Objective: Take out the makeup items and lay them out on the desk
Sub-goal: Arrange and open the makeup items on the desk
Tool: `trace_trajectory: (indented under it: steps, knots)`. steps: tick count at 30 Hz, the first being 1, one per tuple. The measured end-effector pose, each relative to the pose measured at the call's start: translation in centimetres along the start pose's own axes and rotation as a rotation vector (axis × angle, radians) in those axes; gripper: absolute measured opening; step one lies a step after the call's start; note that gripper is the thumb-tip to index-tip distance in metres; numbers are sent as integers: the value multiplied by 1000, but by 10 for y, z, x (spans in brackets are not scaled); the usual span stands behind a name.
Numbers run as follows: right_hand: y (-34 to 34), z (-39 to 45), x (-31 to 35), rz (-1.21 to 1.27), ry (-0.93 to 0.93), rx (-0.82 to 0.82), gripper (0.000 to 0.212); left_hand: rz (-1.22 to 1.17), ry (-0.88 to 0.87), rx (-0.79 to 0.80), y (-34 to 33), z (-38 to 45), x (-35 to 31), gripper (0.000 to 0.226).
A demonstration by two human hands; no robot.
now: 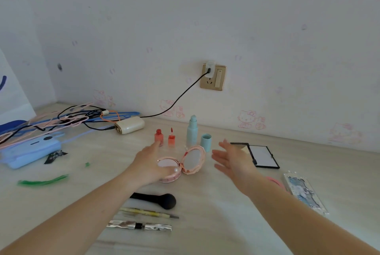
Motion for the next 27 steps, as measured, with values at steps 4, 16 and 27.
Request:
trace_trajectory:
  steps: [4,16,27]
  knots:
    - [56,-26,39,-199,209,-106,20,-212,-159,-224,5,-9,-34,41]
    - [148,-53,21,-1256,329,-224,48,-277,-350,299,-118,-10,-130,47]
    - [144,-38,-10,-1590,333,-282,62,-173,-288,292,-177,10,-148,88]
Point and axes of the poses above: each hand's wrist, its own z-axis towards the middle knuckle, its own y-axis out of the back of the hand, x = y × z, the point moved 4 cm from there along z, towards the middle knuckle, and after that the axes turned 8 degrees about -y, right-handed, at the moved point
